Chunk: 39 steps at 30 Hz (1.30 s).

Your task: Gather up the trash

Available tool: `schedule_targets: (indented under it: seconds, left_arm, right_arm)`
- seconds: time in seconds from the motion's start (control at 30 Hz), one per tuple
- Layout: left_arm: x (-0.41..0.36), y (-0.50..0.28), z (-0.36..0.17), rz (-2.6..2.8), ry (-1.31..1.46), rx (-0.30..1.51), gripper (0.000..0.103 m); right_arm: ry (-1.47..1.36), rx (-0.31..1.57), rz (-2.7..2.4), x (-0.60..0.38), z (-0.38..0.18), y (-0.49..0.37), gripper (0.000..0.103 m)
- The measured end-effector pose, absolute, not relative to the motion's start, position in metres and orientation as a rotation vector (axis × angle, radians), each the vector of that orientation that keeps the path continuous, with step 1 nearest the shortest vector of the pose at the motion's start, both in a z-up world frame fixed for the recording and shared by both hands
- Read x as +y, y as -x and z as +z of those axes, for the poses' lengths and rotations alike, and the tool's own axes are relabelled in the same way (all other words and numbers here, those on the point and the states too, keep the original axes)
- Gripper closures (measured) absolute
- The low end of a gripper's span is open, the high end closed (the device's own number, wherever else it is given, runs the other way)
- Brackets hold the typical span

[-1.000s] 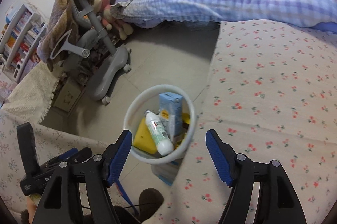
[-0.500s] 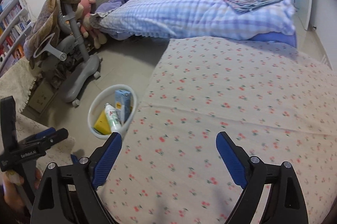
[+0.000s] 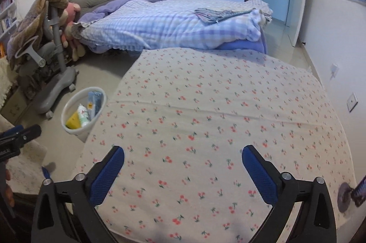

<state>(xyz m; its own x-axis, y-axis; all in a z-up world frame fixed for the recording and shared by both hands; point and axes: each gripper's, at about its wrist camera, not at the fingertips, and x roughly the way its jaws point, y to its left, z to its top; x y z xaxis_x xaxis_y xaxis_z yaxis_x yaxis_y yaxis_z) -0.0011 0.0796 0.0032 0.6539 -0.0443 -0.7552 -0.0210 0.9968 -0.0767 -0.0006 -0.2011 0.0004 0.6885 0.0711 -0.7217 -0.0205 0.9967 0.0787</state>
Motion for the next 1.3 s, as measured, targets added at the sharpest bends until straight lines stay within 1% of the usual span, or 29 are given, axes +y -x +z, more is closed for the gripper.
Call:
schedule_targets:
  seconds: [0.13, 0.27, 0.47, 0.67, 1.3]
  left_arm:
    - [0.069, 0.005, 0.001, 0.001, 0.061, 0.829, 0.001]
    - [0.061, 0.005, -0.004, -0.001, 0.056, 0.841, 0.001]
    - [0.054, 0.008, -0.012, -0.038, 0.077, 0.892, 0.001]
    - [0.051, 0.01, -0.015, -0.053, 0.075, 0.902, 0.001]
    - [0.051, 0.008, -0.017, -0.073, 0.088, 0.913, 0.001]
  right_arm:
    - [-0.067, 0.821, 0.037, -0.203, -0.01, 0.006, 0.0]
    - [-0.072, 0.833, 0.023, -0.208, -0.013, 0.007, 0.0]
    - [-0.091, 0.811, 0.007, -0.209, -0.01, 0.005, 0.0]
    - [-0.142, 0.82, 0.036, -0.208, -0.005, 0.002, 0.0]
    - [-0.132, 0.795, 0.035, -0.205, 0.002, 0.004, 0.0]
